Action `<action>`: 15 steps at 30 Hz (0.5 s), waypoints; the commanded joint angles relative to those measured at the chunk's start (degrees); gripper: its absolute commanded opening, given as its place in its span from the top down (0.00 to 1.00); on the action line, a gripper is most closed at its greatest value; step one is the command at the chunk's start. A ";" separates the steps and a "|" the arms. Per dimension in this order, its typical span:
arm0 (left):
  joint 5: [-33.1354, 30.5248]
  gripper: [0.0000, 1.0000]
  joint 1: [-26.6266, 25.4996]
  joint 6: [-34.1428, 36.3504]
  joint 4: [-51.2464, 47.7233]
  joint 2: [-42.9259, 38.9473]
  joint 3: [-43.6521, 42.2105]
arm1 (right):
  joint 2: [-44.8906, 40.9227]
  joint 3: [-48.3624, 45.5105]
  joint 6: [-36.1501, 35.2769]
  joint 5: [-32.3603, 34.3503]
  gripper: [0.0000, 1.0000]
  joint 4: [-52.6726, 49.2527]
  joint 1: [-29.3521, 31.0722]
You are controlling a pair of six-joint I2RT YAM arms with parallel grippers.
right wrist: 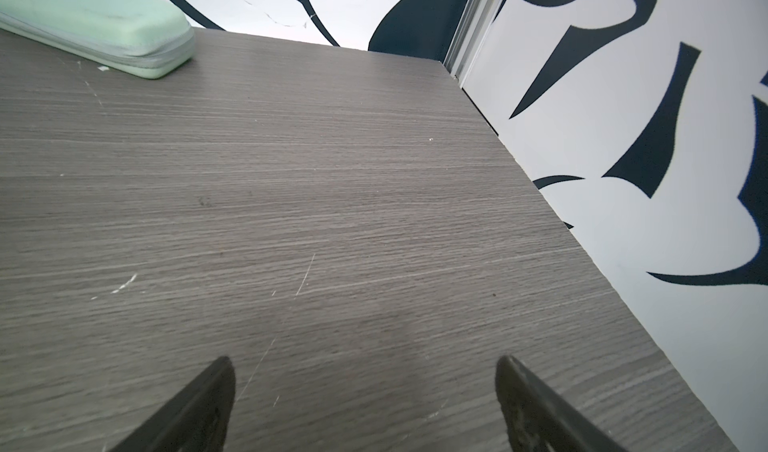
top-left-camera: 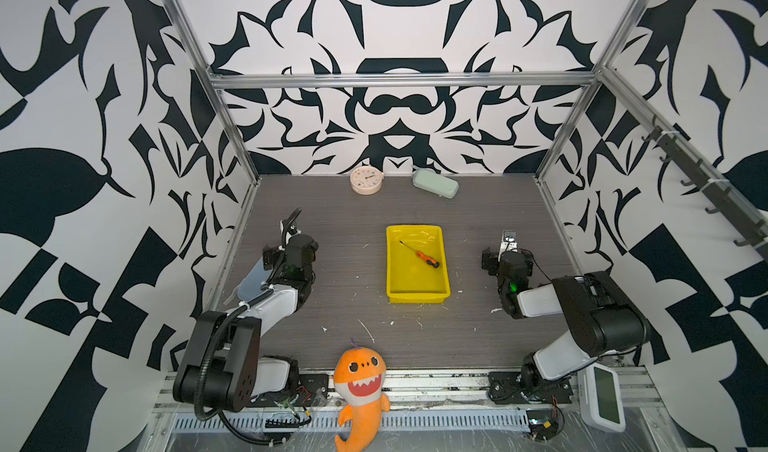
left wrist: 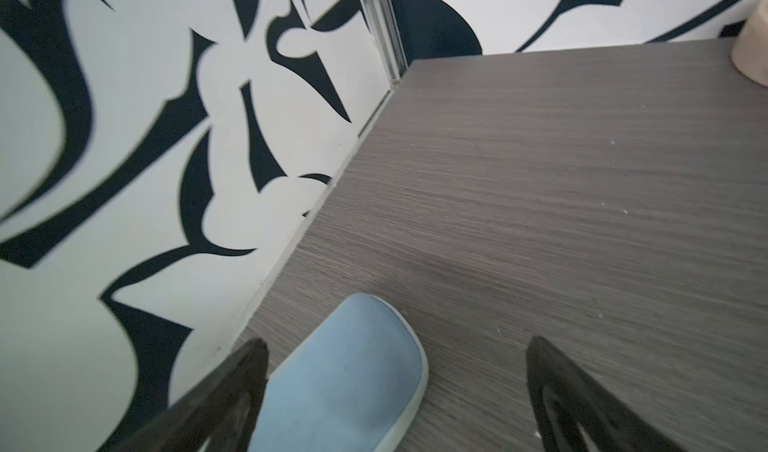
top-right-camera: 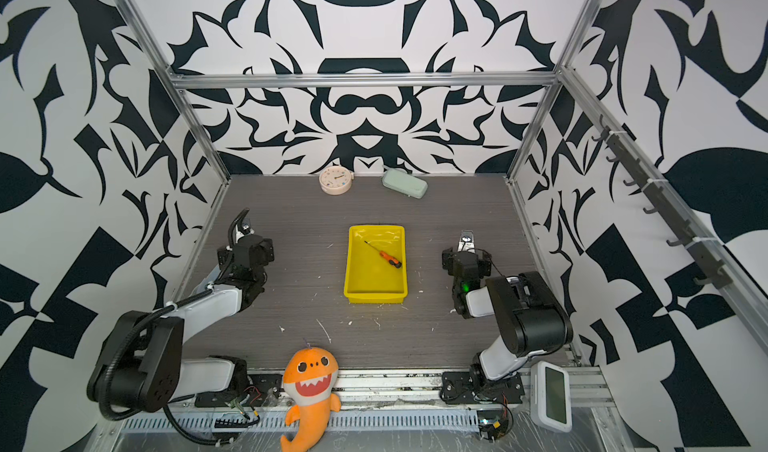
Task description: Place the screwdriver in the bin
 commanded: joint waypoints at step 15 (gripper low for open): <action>24.25 0.01 10.15 -3.27 29.44 11.72 -6.84 | -0.97 1.34 0.49 -0.32 0.00 1.94 0.07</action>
